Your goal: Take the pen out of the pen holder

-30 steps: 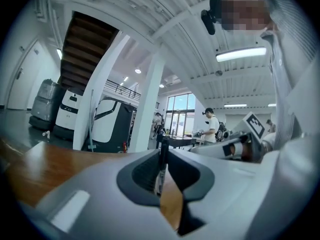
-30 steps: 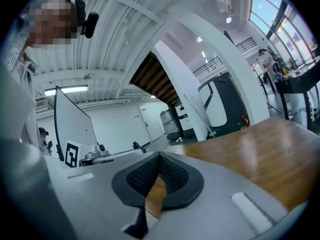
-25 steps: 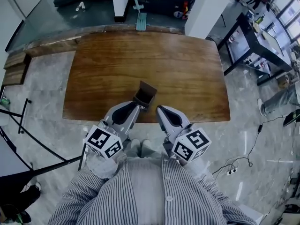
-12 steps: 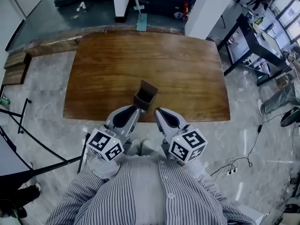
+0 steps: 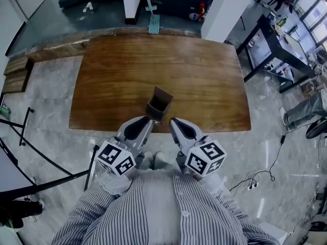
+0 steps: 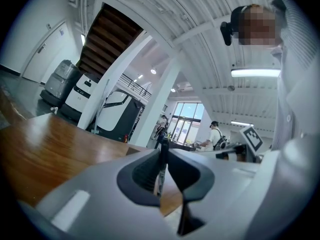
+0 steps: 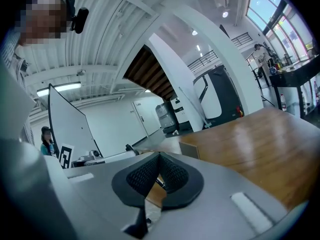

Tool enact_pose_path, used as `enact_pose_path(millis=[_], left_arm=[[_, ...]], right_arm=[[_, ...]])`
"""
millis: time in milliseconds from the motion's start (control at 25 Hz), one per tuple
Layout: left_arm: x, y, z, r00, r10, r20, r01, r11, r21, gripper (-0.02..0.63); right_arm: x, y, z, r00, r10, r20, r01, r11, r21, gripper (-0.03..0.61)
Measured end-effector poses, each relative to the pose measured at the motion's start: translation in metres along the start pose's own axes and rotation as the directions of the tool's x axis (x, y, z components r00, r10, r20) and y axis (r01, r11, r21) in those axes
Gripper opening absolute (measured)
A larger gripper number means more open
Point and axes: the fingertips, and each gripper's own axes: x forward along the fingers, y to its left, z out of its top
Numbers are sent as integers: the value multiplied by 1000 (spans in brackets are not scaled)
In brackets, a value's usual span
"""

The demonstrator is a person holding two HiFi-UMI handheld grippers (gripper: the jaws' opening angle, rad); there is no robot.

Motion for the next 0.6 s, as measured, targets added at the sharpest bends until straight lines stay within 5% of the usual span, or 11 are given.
enact_pose_path(millis=[600], left_arm=[[4,-6,-6,1000,-17,-16,17,1000,-18,48]], right_arm=[[-3,-3,-6,999,0,-35,0,1000,-3,0]])
